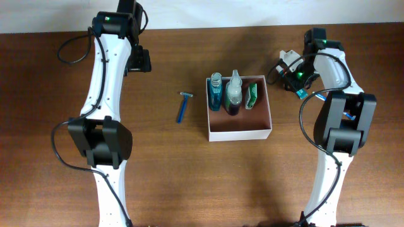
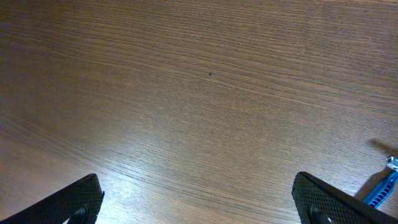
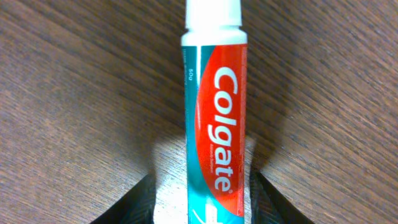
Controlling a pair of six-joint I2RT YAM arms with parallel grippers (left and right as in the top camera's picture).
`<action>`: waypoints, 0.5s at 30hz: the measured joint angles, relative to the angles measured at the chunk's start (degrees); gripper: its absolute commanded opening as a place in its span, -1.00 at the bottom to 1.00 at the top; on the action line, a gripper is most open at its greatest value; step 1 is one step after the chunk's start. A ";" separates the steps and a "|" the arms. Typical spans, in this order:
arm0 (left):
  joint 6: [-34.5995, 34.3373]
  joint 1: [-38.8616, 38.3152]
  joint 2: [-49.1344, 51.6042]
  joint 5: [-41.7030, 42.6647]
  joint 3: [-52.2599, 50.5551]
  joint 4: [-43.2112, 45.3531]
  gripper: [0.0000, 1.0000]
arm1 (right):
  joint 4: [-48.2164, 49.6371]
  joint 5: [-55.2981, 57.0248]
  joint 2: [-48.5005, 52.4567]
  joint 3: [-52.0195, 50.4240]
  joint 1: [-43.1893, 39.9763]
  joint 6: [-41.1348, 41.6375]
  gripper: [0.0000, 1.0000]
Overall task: Pack container
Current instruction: 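Lower the right gripper and grasp the toothpaste tube's middle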
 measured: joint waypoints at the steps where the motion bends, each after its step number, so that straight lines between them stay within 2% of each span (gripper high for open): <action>1: 0.00 0.00 0.00 0.02 0.00 0.00 0.99 | 0.07 0.04 0.00 0.00 0.00 -0.11 -0.38; 3: 0.00 0.00 0.00 0.00 0.00 0.04 0.99 | 0.44 0.28 0.00 -0.04 0.00 0.57 -0.53; 15: 0.00 0.00 0.00 0.00 0.00 0.39 0.99 | 1.62 0.63 0.00 -0.09 0.00 5.42 -0.59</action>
